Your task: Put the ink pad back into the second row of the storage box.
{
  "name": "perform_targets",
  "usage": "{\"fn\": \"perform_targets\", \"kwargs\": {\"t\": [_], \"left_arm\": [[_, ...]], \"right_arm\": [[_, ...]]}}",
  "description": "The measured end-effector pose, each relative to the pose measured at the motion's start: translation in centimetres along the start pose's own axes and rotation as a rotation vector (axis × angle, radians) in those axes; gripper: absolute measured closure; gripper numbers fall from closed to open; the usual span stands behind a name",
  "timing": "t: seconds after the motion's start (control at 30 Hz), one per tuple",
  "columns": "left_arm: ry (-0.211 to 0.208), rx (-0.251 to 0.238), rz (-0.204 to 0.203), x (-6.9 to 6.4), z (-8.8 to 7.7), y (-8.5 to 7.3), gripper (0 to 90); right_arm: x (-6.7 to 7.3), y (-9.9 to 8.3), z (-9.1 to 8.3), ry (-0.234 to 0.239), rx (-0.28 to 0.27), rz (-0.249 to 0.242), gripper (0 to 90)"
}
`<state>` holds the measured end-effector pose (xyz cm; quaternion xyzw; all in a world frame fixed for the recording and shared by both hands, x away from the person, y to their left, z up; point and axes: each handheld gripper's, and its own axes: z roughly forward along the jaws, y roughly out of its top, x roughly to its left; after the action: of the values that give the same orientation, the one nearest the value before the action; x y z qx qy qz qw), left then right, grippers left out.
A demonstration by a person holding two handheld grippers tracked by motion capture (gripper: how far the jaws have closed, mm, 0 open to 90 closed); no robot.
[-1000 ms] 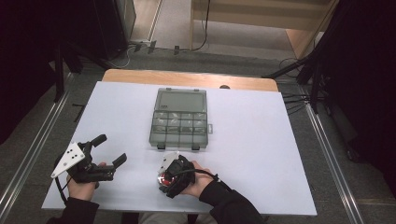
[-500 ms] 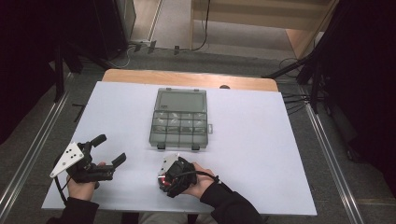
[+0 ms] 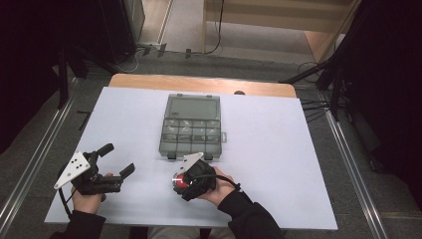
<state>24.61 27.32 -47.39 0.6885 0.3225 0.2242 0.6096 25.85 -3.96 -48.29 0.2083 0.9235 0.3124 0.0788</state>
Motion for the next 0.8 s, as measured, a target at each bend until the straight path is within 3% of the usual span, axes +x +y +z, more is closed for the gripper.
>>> {"fn": "perform_targets", "kwargs": {"t": [0.37,0.8], "left_arm": [[-0.002,-0.002,-0.002,0.0,0.0,0.0,0.0],[-0.003,-0.003,-0.007,-0.1,0.0,0.0,0.0]], "right_arm": [[-2.0,0.7,-2.0,-0.033,-0.052,0.046,30.9],[-3.8,1.9,-4.3,-0.085,-0.077,0.048,30.9]]}}
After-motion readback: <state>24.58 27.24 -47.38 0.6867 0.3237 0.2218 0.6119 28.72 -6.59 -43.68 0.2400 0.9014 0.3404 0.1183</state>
